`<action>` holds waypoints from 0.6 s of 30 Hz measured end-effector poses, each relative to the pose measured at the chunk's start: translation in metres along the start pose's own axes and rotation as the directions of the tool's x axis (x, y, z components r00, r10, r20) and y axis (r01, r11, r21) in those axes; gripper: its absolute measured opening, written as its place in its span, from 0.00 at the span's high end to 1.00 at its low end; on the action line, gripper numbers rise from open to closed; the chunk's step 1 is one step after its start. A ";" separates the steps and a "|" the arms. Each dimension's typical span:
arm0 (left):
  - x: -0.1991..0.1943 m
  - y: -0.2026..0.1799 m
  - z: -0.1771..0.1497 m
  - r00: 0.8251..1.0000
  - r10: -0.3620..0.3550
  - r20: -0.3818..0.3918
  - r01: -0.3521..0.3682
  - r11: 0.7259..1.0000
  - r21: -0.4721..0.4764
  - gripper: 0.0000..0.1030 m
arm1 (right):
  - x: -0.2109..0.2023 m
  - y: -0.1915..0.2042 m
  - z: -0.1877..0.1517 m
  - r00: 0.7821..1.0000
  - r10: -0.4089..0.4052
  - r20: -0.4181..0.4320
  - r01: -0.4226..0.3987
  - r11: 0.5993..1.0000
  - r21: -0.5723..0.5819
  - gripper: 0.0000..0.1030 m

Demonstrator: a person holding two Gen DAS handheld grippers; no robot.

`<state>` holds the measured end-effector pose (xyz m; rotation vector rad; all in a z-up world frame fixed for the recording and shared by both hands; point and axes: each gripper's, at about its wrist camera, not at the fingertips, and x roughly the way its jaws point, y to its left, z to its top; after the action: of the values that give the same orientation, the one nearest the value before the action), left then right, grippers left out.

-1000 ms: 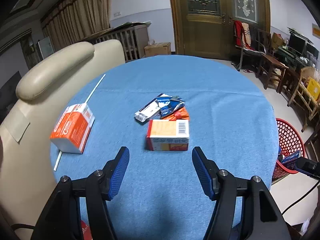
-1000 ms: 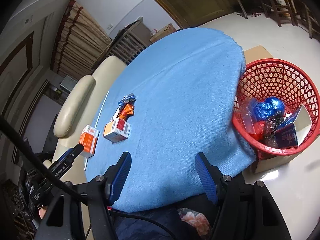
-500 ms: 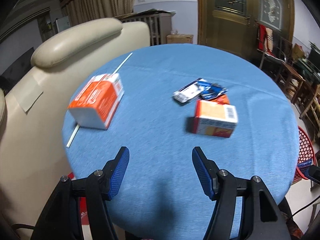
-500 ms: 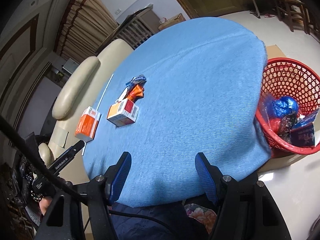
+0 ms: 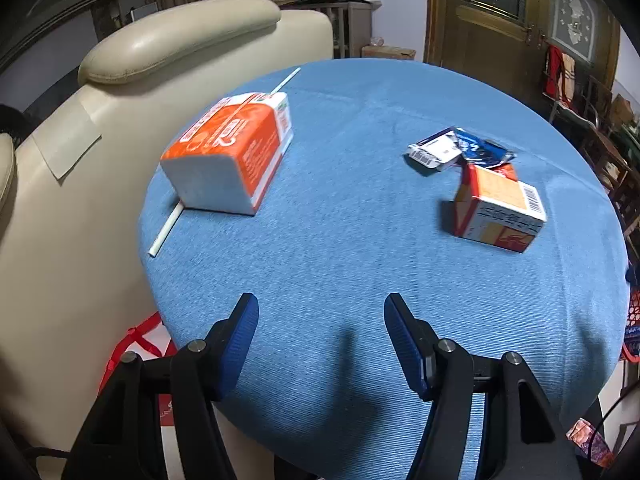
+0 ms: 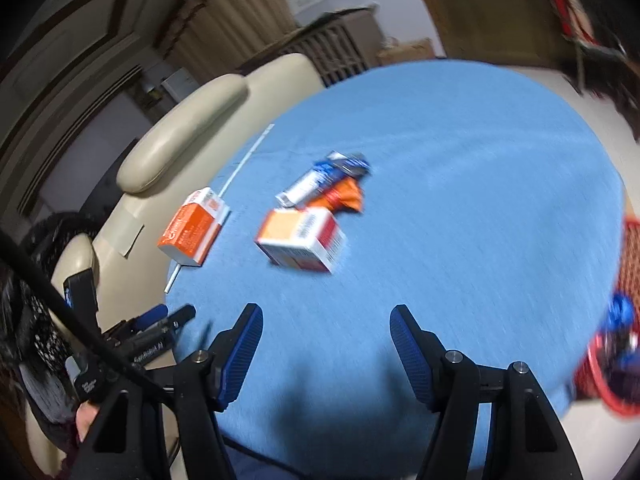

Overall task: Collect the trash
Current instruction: 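Move both open tools back over the table toward the remaining trash, then grasp the white-and-yellow medicine box with the right tool while the left tool grasps the crumpled blue carton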

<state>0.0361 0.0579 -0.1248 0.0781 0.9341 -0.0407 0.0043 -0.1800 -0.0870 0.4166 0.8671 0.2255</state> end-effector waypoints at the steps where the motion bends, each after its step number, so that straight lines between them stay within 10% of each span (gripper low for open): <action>1: 0.001 0.002 0.000 1.000 0.000 -0.003 0.000 1.000 -0.004 0.36 | 0.007 0.005 0.007 1.000 0.005 0.000 -0.005 1.000 -0.025 0.32; 18: 0.009 0.007 -0.005 0.998 0.006 -0.067 -0.006 1.000 -0.006 0.36 | 0.130 0.044 0.078 0.985 0.001 -0.171 -0.069 0.917 -0.393 0.28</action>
<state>0.0375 0.0649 -0.1344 0.0771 1.0008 -0.0296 0.1457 -0.1146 -0.1126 0.0307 0.9530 0.4665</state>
